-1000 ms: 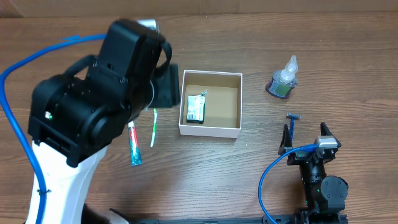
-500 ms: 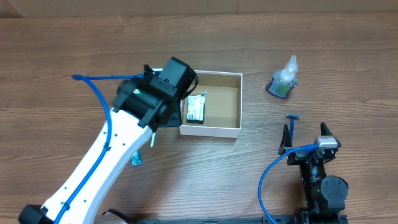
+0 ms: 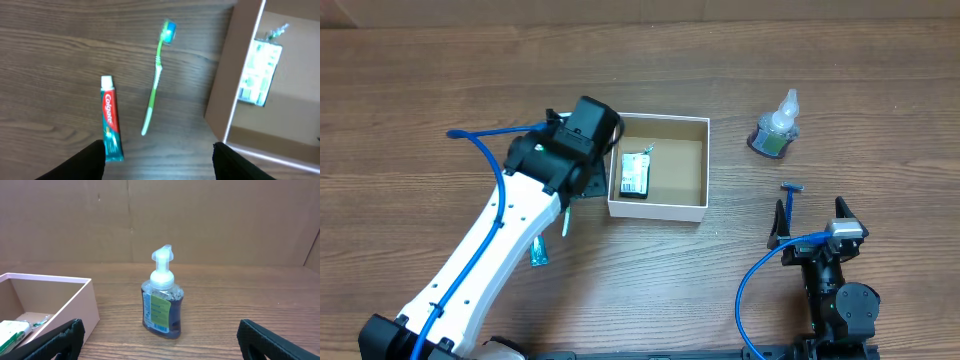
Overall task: Pack container
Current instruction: 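Move left gripper back over the green toothbrush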
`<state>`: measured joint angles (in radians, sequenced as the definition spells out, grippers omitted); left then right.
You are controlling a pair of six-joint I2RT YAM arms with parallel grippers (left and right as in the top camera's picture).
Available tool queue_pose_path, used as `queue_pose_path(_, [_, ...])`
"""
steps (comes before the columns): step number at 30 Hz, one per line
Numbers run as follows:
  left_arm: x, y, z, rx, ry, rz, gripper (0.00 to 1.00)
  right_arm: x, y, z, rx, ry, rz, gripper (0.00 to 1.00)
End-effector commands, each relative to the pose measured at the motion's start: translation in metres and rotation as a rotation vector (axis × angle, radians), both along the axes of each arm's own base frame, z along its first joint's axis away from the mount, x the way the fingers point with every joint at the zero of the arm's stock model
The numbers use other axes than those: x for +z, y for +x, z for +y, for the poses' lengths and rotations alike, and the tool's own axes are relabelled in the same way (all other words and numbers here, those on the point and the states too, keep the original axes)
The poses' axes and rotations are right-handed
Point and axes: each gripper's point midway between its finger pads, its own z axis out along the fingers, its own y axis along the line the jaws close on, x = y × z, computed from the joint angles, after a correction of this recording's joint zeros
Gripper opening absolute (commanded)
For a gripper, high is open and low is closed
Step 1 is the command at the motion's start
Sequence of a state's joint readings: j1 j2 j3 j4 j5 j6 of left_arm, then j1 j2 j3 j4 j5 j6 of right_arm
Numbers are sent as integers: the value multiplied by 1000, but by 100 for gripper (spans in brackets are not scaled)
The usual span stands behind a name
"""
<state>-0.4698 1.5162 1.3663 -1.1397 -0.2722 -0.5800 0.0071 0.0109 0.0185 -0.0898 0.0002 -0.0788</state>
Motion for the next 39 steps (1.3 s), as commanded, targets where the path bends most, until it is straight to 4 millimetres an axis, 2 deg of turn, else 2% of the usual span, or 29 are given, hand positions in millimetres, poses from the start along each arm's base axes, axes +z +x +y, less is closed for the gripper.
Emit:
queue_pose_path(1, [-11, 2, -6, -134, -61, 20, 67, -2, 0, 0, -1, -1, -2, 100])
queue_pose_path(5, [-26, 7, -7, -186, -94, 21, 68, -2, 0, 0, -1, -1, -2, 100])
queue_pose_path(13, [-63, 6, 28, -97, -85, 52, 72, -2, 0, 0, -1, -1, -2, 100])
queue_pose_path(18, [-82, 2, 30, -143, -123, 73, 73, -2, 0, 0, -1, -1, -2, 100])
queue_pose_path(21, [-82, 4, 29, -160, -118, 65, 75, -2, 0, 0, -1, -1, -2, 100])
queue_pose_path(23, [-82, 6, 30, -161, -115, 56, 86, -2, 0, 0, -1, -1, -2, 100])
queue_pose_path(24, [-81, 6, 29, -161, -115, 53, 98, -2, 0, 0, -1, -1, -2, 100])
queue_pose_path(25, [-81, 7, 29, -161, -116, 53, 100, -2, 0, 0, -1, -1, -2, 100])
queue_pose_path(39, [-84, 0, 30, -160, -115, 84, 100, -2, 0, 0, -1, -1, -2, 100])
